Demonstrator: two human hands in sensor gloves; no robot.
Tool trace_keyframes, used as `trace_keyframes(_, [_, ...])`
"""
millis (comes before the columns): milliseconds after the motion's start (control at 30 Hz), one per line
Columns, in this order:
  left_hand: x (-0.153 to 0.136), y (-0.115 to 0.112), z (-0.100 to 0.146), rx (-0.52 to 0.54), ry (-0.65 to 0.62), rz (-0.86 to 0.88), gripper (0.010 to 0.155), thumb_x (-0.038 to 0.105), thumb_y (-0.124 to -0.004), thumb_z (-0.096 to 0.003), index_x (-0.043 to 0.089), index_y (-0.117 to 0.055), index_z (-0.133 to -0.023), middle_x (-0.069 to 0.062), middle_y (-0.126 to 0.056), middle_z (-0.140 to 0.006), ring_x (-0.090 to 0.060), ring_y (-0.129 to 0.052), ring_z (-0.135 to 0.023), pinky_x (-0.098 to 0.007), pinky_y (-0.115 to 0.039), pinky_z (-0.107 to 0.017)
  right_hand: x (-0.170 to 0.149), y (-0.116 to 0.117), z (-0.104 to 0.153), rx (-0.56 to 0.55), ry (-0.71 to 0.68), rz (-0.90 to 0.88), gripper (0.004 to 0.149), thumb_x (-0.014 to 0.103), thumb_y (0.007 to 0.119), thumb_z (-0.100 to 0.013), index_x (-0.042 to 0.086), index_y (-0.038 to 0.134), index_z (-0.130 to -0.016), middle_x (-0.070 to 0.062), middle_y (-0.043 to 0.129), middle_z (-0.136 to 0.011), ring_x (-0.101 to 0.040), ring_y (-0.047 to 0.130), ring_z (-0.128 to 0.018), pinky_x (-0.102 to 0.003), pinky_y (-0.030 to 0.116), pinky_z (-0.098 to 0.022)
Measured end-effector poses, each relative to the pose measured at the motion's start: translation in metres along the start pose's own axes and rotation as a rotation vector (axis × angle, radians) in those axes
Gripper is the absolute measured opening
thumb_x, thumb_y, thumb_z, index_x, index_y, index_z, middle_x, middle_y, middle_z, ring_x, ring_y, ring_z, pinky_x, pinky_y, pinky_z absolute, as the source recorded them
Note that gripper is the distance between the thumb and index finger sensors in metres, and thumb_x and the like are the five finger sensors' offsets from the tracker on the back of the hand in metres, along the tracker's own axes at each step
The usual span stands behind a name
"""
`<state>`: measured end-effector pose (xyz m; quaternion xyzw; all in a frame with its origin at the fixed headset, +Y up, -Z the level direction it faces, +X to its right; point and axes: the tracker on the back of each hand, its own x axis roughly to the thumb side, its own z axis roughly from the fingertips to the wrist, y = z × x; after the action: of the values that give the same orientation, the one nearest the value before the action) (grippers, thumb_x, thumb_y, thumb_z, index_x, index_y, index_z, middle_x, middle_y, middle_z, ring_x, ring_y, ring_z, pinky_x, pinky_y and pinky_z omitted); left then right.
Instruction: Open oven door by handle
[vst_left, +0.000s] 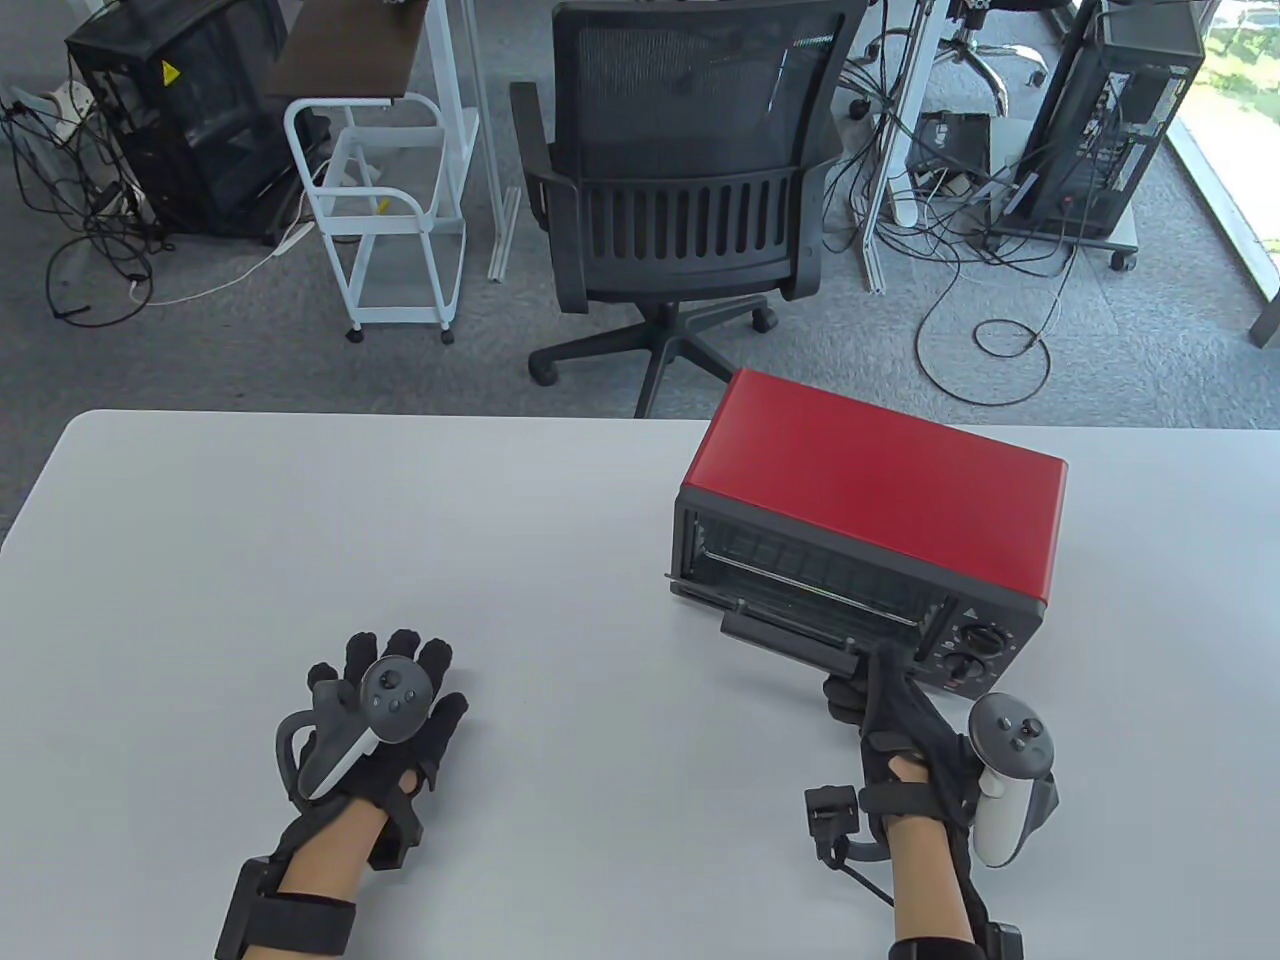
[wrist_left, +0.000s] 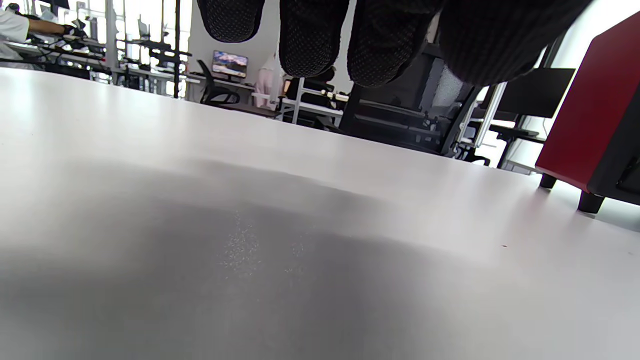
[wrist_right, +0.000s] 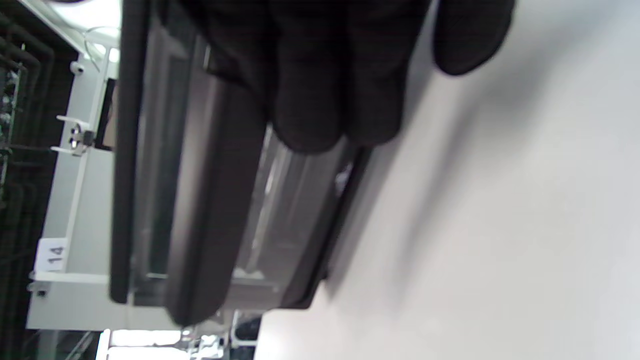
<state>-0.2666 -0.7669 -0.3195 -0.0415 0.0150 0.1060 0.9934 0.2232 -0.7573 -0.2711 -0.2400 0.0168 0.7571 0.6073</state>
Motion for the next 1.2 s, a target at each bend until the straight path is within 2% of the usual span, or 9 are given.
trace_keyframes(167, [-0.002, -0.001, -0.001, -0.008, 0.006, 0.012, 0.067, 0.061, -0.068, -0.0461, 0.038, -0.057, -0.108, 0.000, -0.050, -0.123, -0.043, -0.038, -0.118, -0.073, -0.028, -0.073, -0.006, 0.001, 0.008, -0.108, 0.042, 0.061, 0.067, 0.075, 0.052, -0.043, 0.032, 0.090, -0.078, 0.004, 0.104, -0.077, -0.024, 0.094, -0.083, -0.056, 0.065, -0.067])
trace_keyframes(267, [-0.003, 0.000, -0.001, -0.009, 0.009, 0.021, 0.067, 0.061, -0.068, -0.0460, 0.038, -0.058, -0.108, 0.000, -0.050, -0.123, -0.043, -0.038, -0.117, -0.073, -0.028, -0.073, -0.006, 0.000, 0.012, -0.198, 0.046, 0.119, 0.061, 0.073, 0.061, -0.042, 0.032, 0.097, -0.069, 0.006, 0.112, -0.066, -0.020, 0.102, -0.074, -0.054, 0.071, -0.065])
trace_keyframes(333, [-0.004, 0.001, -0.001, -0.009, 0.010, 0.031, 0.067, 0.061, -0.068, -0.0460, 0.038, -0.058, -0.108, 0.000, -0.050, -0.123, -0.043, -0.038, -0.117, -0.073, -0.028, -0.073, -0.006, 0.000, 0.014, -0.217, 0.046, 0.145, 0.057, 0.073, 0.066, -0.042, 0.032, 0.099, -0.065, 0.006, 0.113, -0.063, -0.019, 0.104, -0.071, -0.052, 0.072, -0.064])
trace_keyframes(533, [-0.005, 0.001, 0.000, -0.012, 0.015, 0.035, 0.067, 0.061, -0.068, -0.0459, 0.038, -0.058, -0.108, 0.000, -0.051, -0.123, -0.043, -0.039, -0.117, -0.073, -0.028, -0.073, -0.009, 0.001, 0.021, -0.217, 0.093, 0.201, 0.053, 0.071, 0.072, -0.041, 0.032, 0.100, -0.064, 0.007, 0.115, -0.059, -0.017, 0.107, -0.067, -0.051, 0.075, -0.062])
trace_keyframes(900, [-0.006, 0.001, 0.000, -0.014, 0.015, 0.039, 0.067, 0.061, -0.068, -0.0458, 0.038, -0.058, -0.108, 0.000, -0.051, -0.123, -0.043, -0.039, -0.117, -0.073, -0.029, -0.073, -0.015, 0.006, 0.028, -0.156, 0.200, 0.412, 0.051, 0.069, 0.072, -0.042, 0.032, 0.096, -0.067, 0.009, 0.116, -0.055, -0.016, 0.109, -0.061, -0.048, 0.077, -0.060])
trace_keyframes(1067, [-0.006, 0.001, 0.000, -0.017, 0.013, 0.048, 0.067, 0.061, -0.068, -0.0459, 0.038, -0.058, -0.108, 0.000, -0.051, -0.123, -0.043, -0.039, -0.117, -0.073, -0.029, -0.073, -0.023, 0.009, 0.024, -0.052, 0.267, 0.538, 0.053, 0.069, 0.069, -0.043, 0.031, 0.096, -0.068, 0.009, 0.115, -0.058, -0.016, 0.108, -0.063, -0.048, 0.077, -0.061])
trace_keyframes(1200, [-0.007, 0.001, 0.000, -0.016, 0.012, 0.054, 0.067, 0.061, -0.068, -0.0459, 0.038, -0.058, -0.108, 0.000, -0.051, -0.123, -0.043, -0.039, -0.117, -0.073, -0.029, -0.073, -0.028, 0.012, 0.021, -0.030, 0.296, 0.560, 0.053, 0.068, 0.070, -0.043, 0.030, 0.097, -0.067, 0.009, 0.115, -0.056, -0.016, 0.108, -0.061, -0.048, 0.077, -0.060])
